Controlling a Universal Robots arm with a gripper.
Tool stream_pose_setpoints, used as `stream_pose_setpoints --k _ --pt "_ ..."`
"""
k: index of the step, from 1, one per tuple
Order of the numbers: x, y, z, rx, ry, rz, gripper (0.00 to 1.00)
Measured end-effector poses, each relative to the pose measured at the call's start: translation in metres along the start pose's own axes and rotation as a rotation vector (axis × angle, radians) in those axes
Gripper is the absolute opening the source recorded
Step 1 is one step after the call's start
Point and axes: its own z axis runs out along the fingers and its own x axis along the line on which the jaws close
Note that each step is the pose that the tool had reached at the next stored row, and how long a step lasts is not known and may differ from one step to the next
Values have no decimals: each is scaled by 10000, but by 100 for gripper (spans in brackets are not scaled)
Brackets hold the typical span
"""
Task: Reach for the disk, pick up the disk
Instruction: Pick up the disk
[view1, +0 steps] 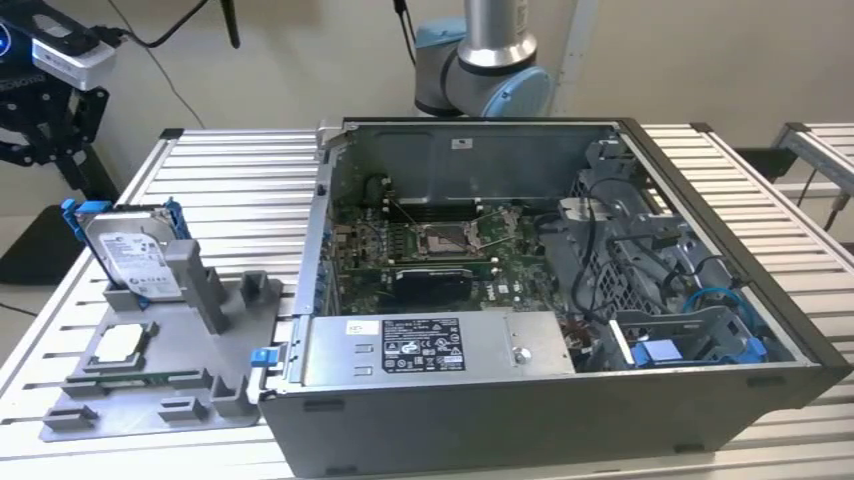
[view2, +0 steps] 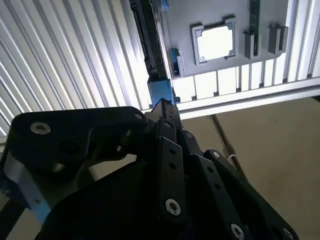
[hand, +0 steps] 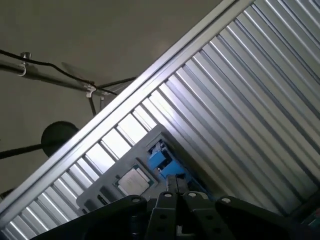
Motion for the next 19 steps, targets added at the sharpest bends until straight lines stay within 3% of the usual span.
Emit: stream_pose_setpoints --k 5,19 --pt "0 0 1 15 34 -1226 0" --pt "0 0 8 73 88 -3952 0"
